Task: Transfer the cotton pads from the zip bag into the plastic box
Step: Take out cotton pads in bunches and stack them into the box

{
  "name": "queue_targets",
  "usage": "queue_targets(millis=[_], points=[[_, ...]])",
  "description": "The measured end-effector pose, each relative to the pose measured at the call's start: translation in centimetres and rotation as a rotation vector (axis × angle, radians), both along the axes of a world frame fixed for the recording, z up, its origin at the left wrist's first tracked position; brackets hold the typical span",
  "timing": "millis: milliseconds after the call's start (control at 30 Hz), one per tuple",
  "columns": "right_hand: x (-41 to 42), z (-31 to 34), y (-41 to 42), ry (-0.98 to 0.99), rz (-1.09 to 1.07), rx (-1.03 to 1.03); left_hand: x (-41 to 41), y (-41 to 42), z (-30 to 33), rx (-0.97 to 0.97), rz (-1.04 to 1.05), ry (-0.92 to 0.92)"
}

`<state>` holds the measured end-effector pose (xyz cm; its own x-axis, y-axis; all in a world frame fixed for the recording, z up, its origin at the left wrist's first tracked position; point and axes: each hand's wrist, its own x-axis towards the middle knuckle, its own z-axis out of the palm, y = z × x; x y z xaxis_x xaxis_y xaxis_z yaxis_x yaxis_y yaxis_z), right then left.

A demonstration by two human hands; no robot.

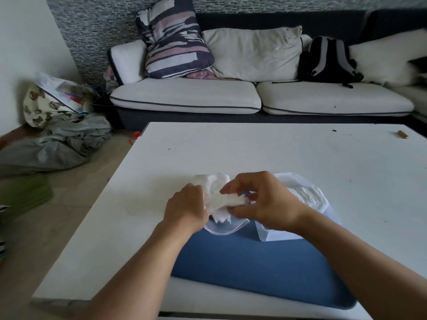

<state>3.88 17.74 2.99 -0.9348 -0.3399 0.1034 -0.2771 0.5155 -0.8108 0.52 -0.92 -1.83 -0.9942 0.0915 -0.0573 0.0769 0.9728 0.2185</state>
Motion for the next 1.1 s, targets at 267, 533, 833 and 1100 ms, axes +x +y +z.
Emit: queue_targets(millis=[267,533,833,1100], points=[[-0.8,0.5,1.8,-0.33,-0.137,-0.613,0.8,-0.2,4.3,0.406,0.04,-0.139],[0.1,0.8,-1.0,-0.371,-0.119,-0.737,3.6,6.6,6.4,1.803,0.415,-0.208],[1.0,0.5,-1.8,0.233,-0.203,-0.254,3.5,7.0,5.6,1.698,0.399,-0.119],[1.0,0.5,-1.8,0.307,-0.175,-0.094,3.7,6.8,6.0,1.904,0.327,-0.443]])
